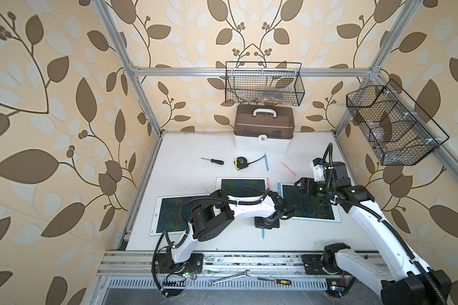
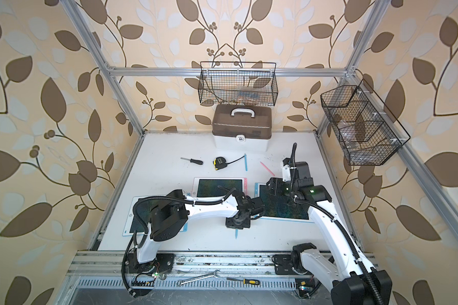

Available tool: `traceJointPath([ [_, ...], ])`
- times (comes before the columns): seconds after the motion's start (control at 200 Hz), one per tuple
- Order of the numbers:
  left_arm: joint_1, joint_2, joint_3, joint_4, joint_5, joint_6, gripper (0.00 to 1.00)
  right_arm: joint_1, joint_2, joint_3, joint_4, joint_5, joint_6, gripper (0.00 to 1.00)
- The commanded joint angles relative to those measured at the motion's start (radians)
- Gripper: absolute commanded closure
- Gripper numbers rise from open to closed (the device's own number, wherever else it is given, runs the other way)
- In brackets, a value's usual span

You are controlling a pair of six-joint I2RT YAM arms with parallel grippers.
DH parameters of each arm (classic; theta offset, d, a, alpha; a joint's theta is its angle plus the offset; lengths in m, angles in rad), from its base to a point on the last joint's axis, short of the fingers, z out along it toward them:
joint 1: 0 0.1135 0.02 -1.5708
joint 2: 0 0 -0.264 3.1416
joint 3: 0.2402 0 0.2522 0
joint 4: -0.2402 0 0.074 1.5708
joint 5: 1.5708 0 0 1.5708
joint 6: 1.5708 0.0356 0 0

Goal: Place the stylus back onto the writing tablet
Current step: Pick up the stylus from the center of the board.

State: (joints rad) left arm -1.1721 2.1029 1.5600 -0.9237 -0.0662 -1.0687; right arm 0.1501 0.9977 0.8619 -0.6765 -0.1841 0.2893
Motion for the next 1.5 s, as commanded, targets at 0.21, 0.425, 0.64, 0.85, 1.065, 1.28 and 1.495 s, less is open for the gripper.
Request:
traceJointPath([
  [0.21,-0.006,-0.061,0.037,-0.032,-0.057,0.004,0.92,-0.001,-0.004,-0.012,0.002,-0.003,-0.018,0.23],
  [0.425,-0.008,-0.066,0.053,-0.030,-0.064,0.007,0.91,-0.003,-0.001,-0.013,0.003,-0.008,-0.018,0.23],
  [0.64,-0.003,-0.061,0.114,-0.044,-0.083,0.021,0.91,-0.010,-0.002,-0.025,0.014,-0.021,-0.001,0.22],
  [0.85,0.012,-0.041,0.156,-0.039,-0.076,0.037,0.91,-0.021,0.001,-0.024,0.015,-0.028,0.000,0.23],
  [1.065,0.037,-0.012,0.201,-0.014,-0.058,0.058,0.91,-0.036,-0.001,-0.025,0.016,-0.028,-0.002,0.23],
  [1.28,0.063,0.032,0.281,-0.020,-0.043,0.089,0.91,-0.052,0.001,-0.027,0.014,-0.028,-0.003,0.23],
  [1.495,0.082,0.101,0.389,-0.039,-0.022,0.118,0.91,-0.059,0.007,-0.026,0.011,-0.025,-0.003,0.23],
])
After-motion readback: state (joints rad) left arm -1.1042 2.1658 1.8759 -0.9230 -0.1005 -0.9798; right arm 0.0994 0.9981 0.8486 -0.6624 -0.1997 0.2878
